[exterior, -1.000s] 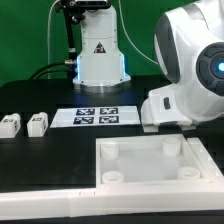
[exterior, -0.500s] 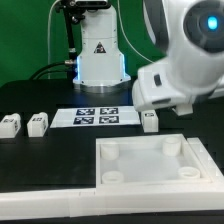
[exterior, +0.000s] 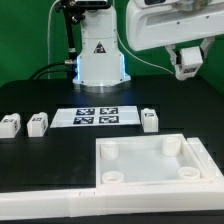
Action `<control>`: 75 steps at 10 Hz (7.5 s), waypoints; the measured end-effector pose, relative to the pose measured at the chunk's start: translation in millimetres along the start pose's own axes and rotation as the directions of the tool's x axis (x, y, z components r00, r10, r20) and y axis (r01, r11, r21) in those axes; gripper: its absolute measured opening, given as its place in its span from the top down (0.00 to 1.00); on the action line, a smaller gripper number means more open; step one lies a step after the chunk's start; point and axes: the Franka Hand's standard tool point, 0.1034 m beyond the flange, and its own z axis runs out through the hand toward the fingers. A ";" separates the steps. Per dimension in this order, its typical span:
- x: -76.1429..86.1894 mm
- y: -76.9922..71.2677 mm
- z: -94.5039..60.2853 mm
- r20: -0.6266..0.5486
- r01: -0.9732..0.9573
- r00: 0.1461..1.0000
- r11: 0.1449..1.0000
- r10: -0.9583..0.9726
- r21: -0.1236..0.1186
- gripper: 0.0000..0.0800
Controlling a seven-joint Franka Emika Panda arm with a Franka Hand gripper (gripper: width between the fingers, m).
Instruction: Assemble one leg
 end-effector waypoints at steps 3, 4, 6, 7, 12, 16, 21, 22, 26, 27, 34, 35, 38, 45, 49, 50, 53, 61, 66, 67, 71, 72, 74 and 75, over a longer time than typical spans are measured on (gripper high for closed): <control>1.1 5.2 -2.7 -0.275 0.015 0.961 1.000 -0.020 -0.019 0.63; 5.6 19.2 -24.8 -0.312 0.038 0.949 0.999 -0.047 -0.034 0.63; 40.6 49.8 -78.0 -0.538 0.023 0.841 0.998 -0.047 -0.052 0.63; 52.2 57.0 -75.6 -0.613 0.011 0.789 0.999 -0.037 -0.046 0.63; 56.4 60.0 -65.2 -0.763 -0.007 0.645 0.999 -0.032 -0.048 0.63; 77.6 55.5 -58.4 -0.760 0.012 0.648 0.998 -0.051 -0.057 0.63; 113.7 54.3 -15.8 -0.750 0.011 0.660 0.999 -0.037 -0.041 0.63; 115.4 50.0 -5.2 -0.744 0.014 0.667 0.999 -0.038 -0.038 0.63; 127.6 46.3 18.4 -0.726 0.019 0.686 0.999 -0.034 -0.029 0.63; 129.5 47.3 19.1 -0.727 0.017 0.686 0.999 -0.033 -0.029 0.63; 137.5 56.1 44.3 -0.717 0.007 0.697 1.000 -0.024 -0.026 0.63; 137.5 54.1 46.3 -0.721 0.009 0.693 1.000 -0.026 -0.027 0.63; 136.6 52.2 49.7 -0.725 0.012 0.688 0.999 -0.031 -0.032 0.63; 136.6 52.2 49.7 -0.725 0.012 0.688 0.999 -0.031 -0.032 0.19; 136.4 52.0 50.3 -0.721 0.012 0.692 0.999 -0.031 -0.031 0.19; 135.7 50.3 52.4 -0.687 0.018 0.726 1.000 -0.030 -0.025 0.19; 141.7 49.1 41.3 -0.552 0.020 0.834 1.000 -0.013 0.008 0.19; 149.8 50.2 44.0 -0.166 0.021 0.986 0.997 -0.008 0.076 0.19; 149.9 56.6 43.9 -0.165 0.014 0.986 0.997 -0.002 0.071 0.63; 149.9 56.9 43.9 -0.165 0.014 0.986 0.997 -0.002 0.071 0.63; 155.1 58.7 44.2 -0.207 -0.231 0.945 0.964 0.254 0.129 0.63; 156.8 60.9 44.2 -0.206 -0.426 0.865 0.887 0.457 0.179 0.62; 157.6 62.2 44.2 -0.194 -0.645 0.694 0.718 0.694 0.260 0.62; 155.9 62.6 45.0 -0.150 -0.765 0.554 0.572 0.819 0.296 0.62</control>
Offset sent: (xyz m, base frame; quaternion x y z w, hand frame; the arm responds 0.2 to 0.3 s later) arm 0.0534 -0.0523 0.0685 -0.0262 0.1522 -0.0504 0.9867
